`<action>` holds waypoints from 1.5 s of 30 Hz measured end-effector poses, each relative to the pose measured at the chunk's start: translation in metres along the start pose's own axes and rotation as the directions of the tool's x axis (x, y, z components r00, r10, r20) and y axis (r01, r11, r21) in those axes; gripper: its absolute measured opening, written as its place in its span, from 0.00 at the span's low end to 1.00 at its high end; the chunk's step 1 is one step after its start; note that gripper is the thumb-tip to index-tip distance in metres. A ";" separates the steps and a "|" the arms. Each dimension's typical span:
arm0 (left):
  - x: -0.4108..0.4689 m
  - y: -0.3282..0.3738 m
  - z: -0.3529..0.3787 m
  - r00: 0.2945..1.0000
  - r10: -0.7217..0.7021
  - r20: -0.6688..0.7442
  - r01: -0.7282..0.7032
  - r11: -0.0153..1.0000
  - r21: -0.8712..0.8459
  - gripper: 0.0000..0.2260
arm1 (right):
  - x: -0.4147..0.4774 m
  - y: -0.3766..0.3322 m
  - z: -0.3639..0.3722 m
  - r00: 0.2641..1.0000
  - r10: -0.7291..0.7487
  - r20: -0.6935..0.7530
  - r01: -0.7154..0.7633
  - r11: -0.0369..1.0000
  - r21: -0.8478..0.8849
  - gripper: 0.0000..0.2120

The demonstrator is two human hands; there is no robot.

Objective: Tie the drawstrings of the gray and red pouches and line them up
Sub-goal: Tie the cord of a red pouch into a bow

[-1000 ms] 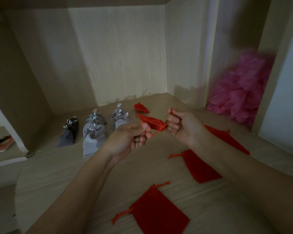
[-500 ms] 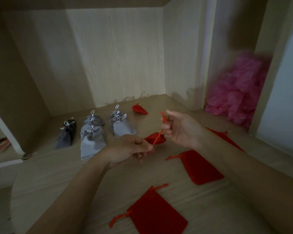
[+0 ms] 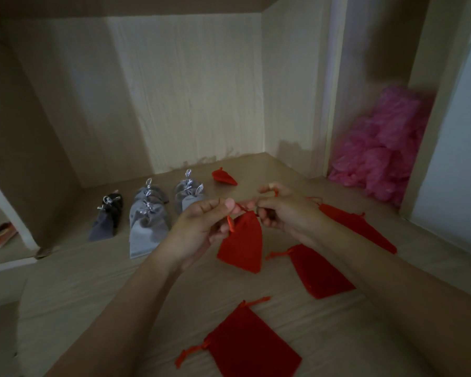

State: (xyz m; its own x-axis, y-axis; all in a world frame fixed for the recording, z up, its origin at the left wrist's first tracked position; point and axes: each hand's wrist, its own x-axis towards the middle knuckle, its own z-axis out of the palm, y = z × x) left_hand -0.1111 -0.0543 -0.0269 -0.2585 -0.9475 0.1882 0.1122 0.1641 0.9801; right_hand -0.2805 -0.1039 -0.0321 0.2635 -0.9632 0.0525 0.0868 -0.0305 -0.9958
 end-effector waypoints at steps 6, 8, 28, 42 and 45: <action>0.004 -0.006 -0.001 0.998 0.059 -0.015 -0.060 0.998 -0.020 0.08 | -0.004 -0.007 -0.008 0.964 -0.080 0.254 0.141 0.963 -0.230 0.04; 0.005 -0.006 -0.006 0.996 0.086 -0.038 -0.083 0.994 0.066 0.09 | -0.004 -0.009 -0.010 0.962 -0.061 0.266 0.155 0.925 -0.347 0.03; 0.009 -0.003 -0.014 0.974 0.127 -0.188 -0.090 0.977 0.193 0.07 | -0.011 0.003 0.006 0.929 -0.057 0.365 0.080 0.996 -0.047 0.08; 0.003 -0.003 -0.015 0.994 0.101 -0.039 -0.080 0.929 0.361 0.09 | -0.012 0.008 0.017 0.678 -0.698 0.232 0.655 0.430 -0.621 0.06; 0.004 -0.003 -0.016 0.985 0.145 -0.093 -0.112 0.948 0.297 0.11 | -0.012 0.005 0.017 0.612 -0.725 0.315 0.693 0.301 -0.655 0.09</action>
State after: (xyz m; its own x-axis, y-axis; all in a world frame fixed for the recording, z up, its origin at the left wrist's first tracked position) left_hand -0.0973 -0.0624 -0.0298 -0.1492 -0.9350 0.3218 -0.1500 0.3431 0.9273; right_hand -0.2667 -0.0881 -0.0364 0.4008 -0.4833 0.7783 -0.4206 -0.8518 -0.3124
